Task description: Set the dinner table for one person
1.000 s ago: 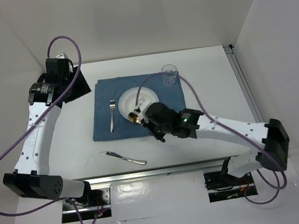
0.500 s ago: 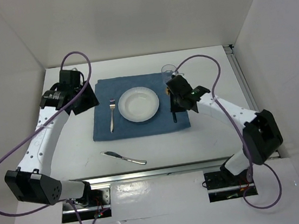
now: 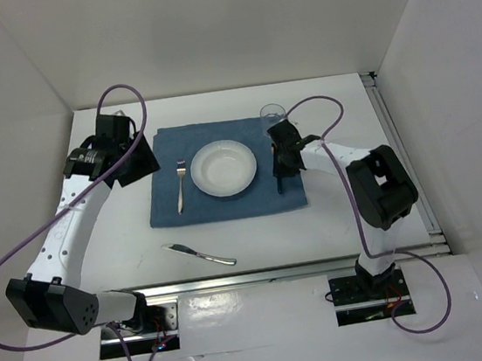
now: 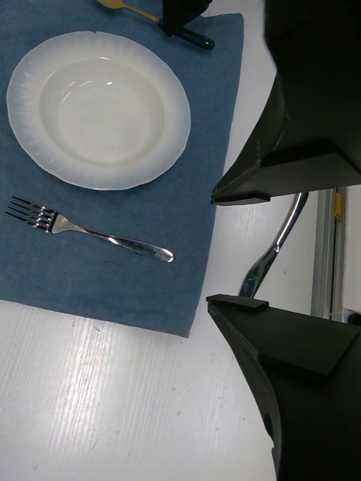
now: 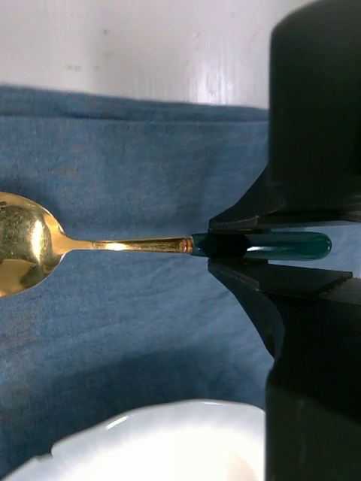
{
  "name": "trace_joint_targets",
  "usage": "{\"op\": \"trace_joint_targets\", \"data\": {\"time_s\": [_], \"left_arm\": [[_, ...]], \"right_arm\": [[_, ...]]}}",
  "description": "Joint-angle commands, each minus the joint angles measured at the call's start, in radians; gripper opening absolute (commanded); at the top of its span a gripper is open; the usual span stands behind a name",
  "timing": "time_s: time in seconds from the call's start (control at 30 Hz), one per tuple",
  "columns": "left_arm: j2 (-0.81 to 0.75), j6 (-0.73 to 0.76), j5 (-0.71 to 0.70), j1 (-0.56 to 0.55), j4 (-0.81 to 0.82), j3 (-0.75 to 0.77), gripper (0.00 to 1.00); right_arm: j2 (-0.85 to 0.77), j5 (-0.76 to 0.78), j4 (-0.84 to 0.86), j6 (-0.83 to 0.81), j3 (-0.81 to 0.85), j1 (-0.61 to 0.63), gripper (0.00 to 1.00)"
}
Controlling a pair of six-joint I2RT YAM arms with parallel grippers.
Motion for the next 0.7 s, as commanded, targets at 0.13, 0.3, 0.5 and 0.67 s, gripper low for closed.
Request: {"op": "trace_joint_targets", "data": {"time_s": [0.13,0.3,0.5,0.67], "left_arm": [[-0.031,-0.012,-0.016,-0.004,0.001,-0.012,0.68],[-0.031,-0.012,-0.016,-0.004,0.001,-0.012,0.68],[-0.031,-0.012,0.006,-0.004,-0.017,0.044,0.68],[-0.031,-0.012,-0.023,-0.004,-0.073,0.196,0.69]], "right_arm": [[0.035,0.006,0.059,-0.036,0.079,0.001,0.55],[-0.023,0.052,0.022,-0.036,0.090,0.011,0.68],[-0.232,0.034,-0.027,-0.119,0.064,0.112,0.68],[-0.365,-0.100,0.045,-0.298,-0.057,0.387,0.77]]}}
